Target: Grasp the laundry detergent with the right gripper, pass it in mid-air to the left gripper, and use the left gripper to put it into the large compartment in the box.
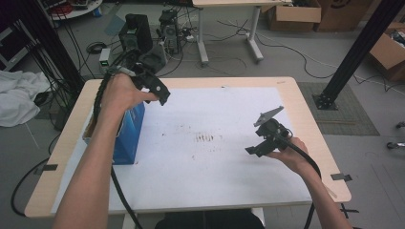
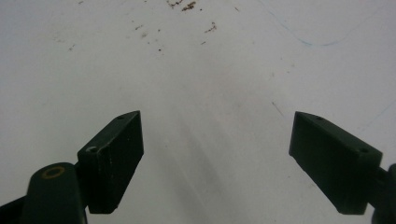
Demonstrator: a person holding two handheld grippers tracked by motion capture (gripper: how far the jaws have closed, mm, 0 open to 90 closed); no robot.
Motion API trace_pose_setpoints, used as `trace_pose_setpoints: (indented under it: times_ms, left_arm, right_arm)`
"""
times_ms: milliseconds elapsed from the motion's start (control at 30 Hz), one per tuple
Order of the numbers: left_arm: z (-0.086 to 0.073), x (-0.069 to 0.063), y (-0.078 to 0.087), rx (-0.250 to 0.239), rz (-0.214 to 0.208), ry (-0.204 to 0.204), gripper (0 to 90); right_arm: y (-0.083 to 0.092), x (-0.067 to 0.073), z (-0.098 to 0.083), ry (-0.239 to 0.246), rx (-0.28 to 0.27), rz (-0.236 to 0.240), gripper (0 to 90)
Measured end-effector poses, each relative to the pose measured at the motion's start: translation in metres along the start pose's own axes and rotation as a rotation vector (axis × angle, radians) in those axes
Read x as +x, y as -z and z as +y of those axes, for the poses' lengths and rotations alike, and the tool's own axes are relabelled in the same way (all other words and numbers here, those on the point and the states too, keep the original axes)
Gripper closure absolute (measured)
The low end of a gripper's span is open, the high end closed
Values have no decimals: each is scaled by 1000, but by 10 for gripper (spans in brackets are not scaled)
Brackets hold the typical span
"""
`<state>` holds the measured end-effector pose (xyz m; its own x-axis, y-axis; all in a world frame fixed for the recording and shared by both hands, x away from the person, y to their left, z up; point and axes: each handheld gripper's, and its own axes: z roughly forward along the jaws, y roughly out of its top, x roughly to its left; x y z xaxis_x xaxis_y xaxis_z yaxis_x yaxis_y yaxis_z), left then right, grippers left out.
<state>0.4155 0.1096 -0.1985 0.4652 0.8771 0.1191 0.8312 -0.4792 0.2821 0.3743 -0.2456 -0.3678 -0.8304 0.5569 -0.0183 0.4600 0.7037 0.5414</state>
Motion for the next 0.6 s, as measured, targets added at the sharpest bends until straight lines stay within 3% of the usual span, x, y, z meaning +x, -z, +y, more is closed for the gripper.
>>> trace_pose_setpoints:
  times_ms: [200, 600]
  left_arm:
    - [8, -23, -20, 0, -49, -101, 161]
    - [9, -57, -75, 31, -91, -171, 162]
  right_arm:
    - [4, -1, -1, -17, 1, -14, 176]
    - [6, -8, -9, -47, 9, -25, 174]
